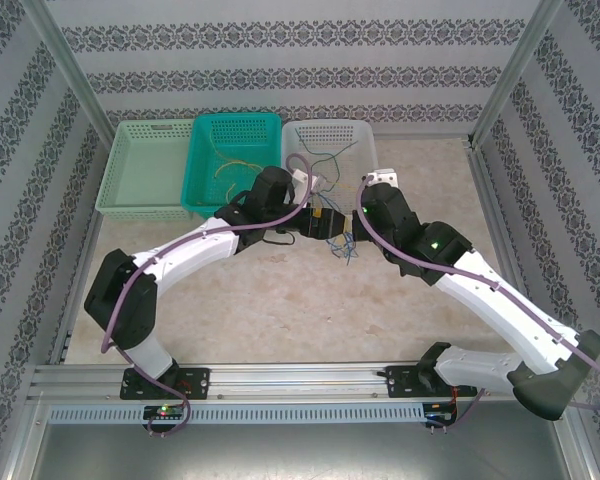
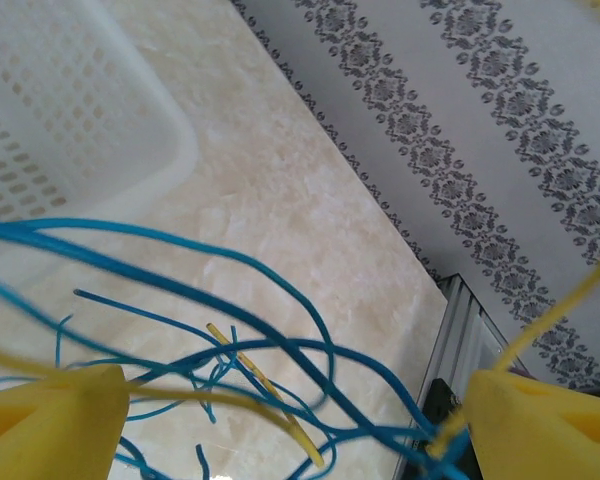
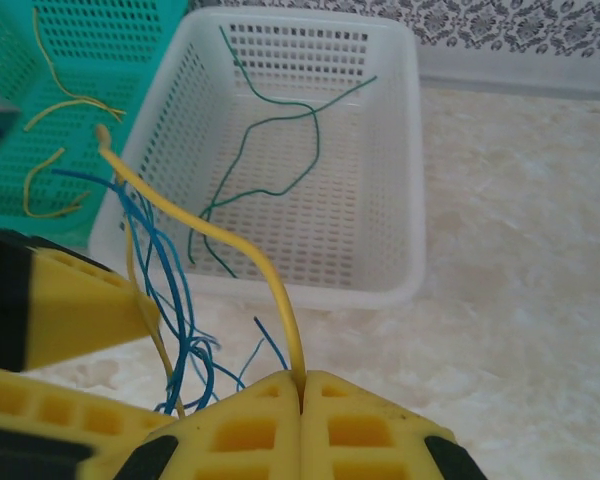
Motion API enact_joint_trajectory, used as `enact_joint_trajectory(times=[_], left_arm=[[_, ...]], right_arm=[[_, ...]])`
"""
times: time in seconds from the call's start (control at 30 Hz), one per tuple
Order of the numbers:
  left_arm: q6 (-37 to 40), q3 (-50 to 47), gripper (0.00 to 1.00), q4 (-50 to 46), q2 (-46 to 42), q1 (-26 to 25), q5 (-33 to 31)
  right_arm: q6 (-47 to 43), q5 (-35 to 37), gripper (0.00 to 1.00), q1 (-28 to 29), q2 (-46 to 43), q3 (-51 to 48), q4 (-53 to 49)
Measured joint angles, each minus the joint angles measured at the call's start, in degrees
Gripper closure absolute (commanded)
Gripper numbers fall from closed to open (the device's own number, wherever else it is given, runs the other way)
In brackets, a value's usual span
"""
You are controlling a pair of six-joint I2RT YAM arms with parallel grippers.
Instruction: Untangle the cables
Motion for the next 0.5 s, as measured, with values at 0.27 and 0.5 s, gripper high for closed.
enact_joint_trajectory(times=[0.27,0.5], left_arm=[[-5.7,0.0,0.29,1.7,2.2,0.0,-3.8],[-7.4,-0.5,0.73,1.7,2.8,0.0,-7.5]], right_arm=[[4.5,-1.7,1.0,1.8,0.0,-3.4,6.8],[5.8,-1.1,1.0,2.1,-2.5,-5.4,8.0]])
